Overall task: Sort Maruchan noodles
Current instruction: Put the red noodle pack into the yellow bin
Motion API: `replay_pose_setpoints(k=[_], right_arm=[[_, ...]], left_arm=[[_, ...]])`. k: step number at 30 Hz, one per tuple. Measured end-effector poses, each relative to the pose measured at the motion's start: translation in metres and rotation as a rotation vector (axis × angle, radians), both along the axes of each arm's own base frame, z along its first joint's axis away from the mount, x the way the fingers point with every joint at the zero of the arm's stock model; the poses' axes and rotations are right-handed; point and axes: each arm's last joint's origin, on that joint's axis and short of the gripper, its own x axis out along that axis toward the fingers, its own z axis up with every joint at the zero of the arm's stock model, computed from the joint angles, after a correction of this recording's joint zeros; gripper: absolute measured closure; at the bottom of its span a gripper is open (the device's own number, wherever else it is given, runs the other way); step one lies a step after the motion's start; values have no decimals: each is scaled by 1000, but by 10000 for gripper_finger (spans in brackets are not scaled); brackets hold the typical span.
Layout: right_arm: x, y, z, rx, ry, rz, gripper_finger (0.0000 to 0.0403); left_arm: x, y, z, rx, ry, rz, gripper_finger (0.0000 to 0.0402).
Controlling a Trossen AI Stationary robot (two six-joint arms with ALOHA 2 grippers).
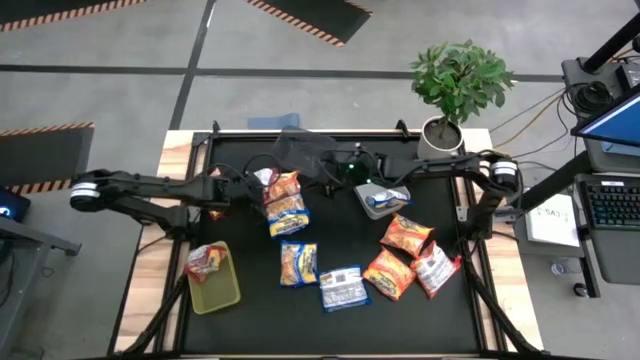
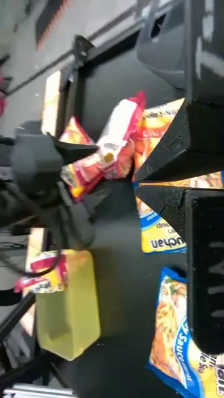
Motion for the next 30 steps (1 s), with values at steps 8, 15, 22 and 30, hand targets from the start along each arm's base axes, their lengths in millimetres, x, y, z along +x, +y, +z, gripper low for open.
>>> replay_pose_setpoints(k=[8, 15, 22, 30], right_arm=[[-5, 1, 5, -33, -9, 12, 394], [-5, 1, 5, -34, -2, 13, 394], [-5, 1, 4, -33, 2, 12, 394], [-6, 1, 4, -32, 6, 12, 394]], left_arm=[[7, 3, -8, 50, -7, 102, 97], [11, 5, -17, 100, 31, 160, 99], [15, 6, -30, 105, 80, 181, 142], [15, 6, -32, 102, 91, 188, 262]])
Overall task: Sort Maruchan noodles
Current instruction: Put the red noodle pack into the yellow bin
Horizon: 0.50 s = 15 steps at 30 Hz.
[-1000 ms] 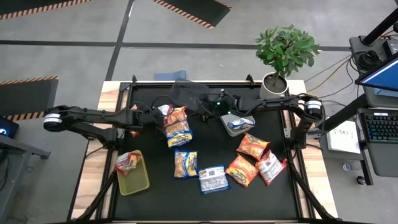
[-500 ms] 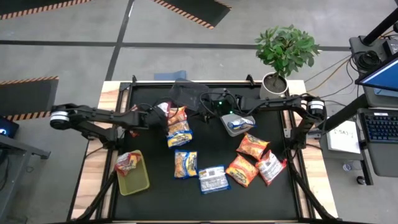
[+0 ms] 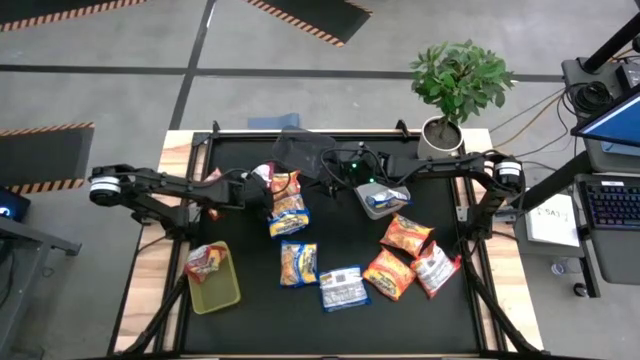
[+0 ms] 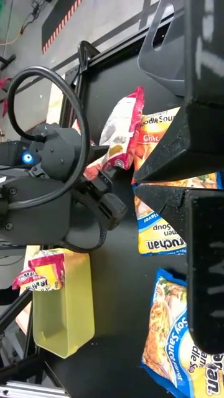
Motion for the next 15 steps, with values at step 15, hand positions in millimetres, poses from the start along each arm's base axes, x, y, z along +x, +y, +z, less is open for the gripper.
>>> replay_pose_setpoints(k=[15], right_arm=[[-1, 0, -2, -13, 17, 7, 394]], left_arm=[[-12, -2, 31, 16, -121, -39, 399]])
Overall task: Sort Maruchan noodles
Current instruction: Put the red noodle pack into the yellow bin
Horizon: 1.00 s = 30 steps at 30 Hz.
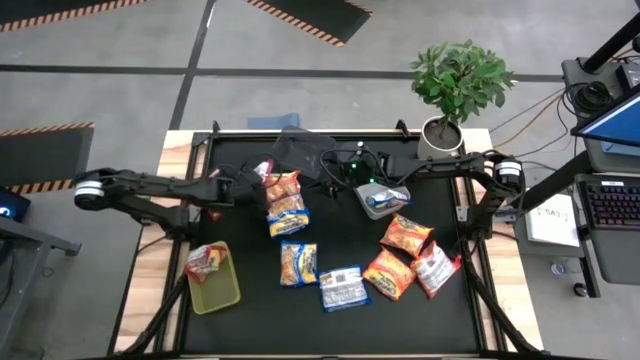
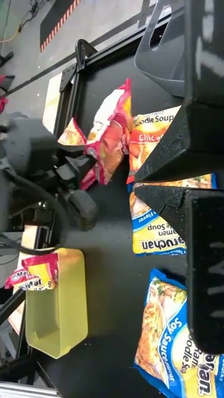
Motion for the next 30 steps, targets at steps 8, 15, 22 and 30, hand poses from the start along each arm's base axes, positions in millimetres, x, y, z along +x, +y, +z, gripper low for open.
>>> replay_pose_setpoints(k=[8, 15, 22, 30], right_arm=[[0, 0, 0, -8, 3, 4, 394], [0, 0, -1, -17, 9, 8, 394], [-1, 0, -3, -19, 26, 11, 394], [-2, 0, -5, -35, 47, 21, 394]], left_arm=[[-15, -3, 34, 48, -119, -150, 400], [-18, -9, 59, 40, -298, -383, 401], [-18, -13, 66, 0, -368, -503, 401], [-16, -33, 96, -273, -518, -815, 401]])
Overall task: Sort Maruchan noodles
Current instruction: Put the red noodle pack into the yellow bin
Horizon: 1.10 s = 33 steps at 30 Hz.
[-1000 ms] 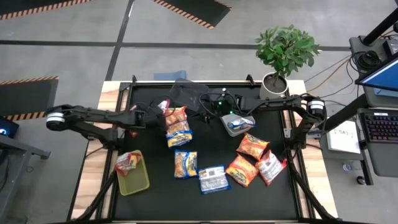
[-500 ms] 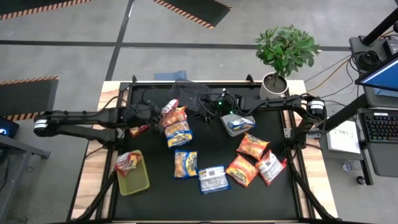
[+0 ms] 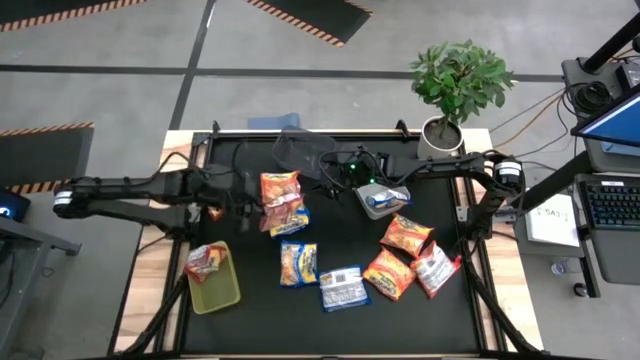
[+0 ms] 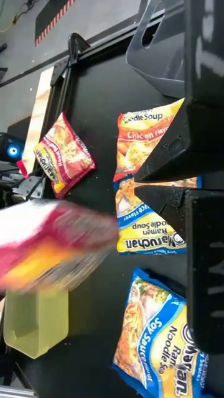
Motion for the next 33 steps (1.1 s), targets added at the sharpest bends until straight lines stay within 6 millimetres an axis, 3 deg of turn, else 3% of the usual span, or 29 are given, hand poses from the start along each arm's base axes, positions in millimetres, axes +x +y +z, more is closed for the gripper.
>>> replay_pose_setpoints(k=[5, 12, 15, 22, 33], right_arm=[[0, 0, 0, -1, 2, 1, 394], [-2, 0, -3, -15, 33, 10, 394], [-2, -2, -4, -13, 43, 6, 394], [-10, -8, -10, 9, 138, -12, 394], [-13, -10, -12, 23, 168, -23, 394]], left_arm=[[-5, -14, 32, -66, 81, -60, 401], [-14, -36, 67, -267, 380, -26, 401], [-15, -48, 74, -384, 520, -29, 402], [-16, -76, 61, -567, 874, 1, 402], [-28, -92, 26, -614, 1095, 77, 401]])
